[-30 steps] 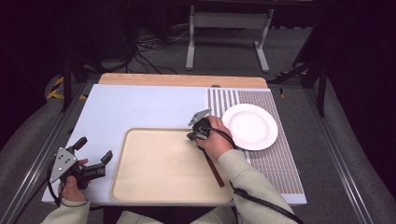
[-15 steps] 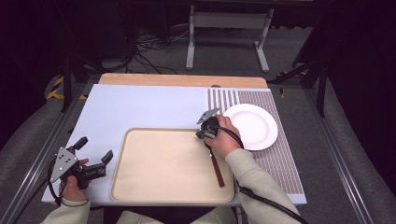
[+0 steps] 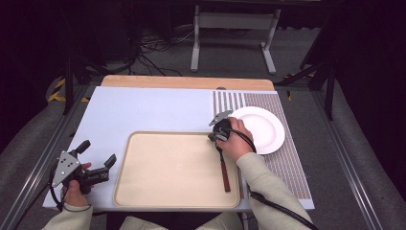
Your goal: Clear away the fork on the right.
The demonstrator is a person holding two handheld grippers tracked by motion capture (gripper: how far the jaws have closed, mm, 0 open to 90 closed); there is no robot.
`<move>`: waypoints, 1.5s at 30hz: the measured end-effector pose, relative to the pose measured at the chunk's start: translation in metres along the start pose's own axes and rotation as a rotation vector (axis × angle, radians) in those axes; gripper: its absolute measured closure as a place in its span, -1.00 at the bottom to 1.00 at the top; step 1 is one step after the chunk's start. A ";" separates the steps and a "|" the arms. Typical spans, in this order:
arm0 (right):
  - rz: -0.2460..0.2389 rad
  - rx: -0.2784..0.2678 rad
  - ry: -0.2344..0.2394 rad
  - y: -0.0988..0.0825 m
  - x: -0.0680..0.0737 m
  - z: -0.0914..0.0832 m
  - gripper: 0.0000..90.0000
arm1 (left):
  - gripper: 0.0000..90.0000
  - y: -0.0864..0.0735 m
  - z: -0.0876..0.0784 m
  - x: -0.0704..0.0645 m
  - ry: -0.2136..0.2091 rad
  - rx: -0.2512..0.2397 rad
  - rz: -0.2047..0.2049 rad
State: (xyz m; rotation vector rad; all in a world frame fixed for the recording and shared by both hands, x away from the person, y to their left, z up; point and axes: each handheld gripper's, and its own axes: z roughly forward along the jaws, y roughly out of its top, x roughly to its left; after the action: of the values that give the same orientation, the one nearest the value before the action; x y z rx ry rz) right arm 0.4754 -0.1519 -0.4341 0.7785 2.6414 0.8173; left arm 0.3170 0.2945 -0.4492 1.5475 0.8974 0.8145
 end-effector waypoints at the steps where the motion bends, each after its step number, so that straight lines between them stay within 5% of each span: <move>1: 0.000 0.001 0.001 -0.001 -0.001 0.000 1.00 | -1.00 0.000 0.000 0.000 0.000 0.002 0.000; 15: 0.034 0.024 -0.037 -0.010 -0.007 -0.006 1.00 | -1.00 0.000 0.001 0.000 -0.004 0.005 0.001; 25: 0.044 -0.007 -0.022 -0.009 -0.007 -0.010 0.95 | -1.00 0.000 0.000 0.000 -0.003 0.004 0.001; 33: 0.071 -0.161 -0.005 -0.001 0.001 -0.033 -0.22 | -1.00 0.000 0.000 0.000 -0.002 0.003 0.001; 45: 0.036 -0.314 0.005 -0.004 0.011 -0.076 -0.53 | -1.00 0.000 0.000 0.000 0.000 0.004 0.000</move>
State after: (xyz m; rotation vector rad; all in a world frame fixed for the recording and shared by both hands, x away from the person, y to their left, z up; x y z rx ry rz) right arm 0.4345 -0.1820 -0.3763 0.7399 2.4226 1.2065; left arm 0.3168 0.2941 -0.4493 1.5506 0.8994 0.8127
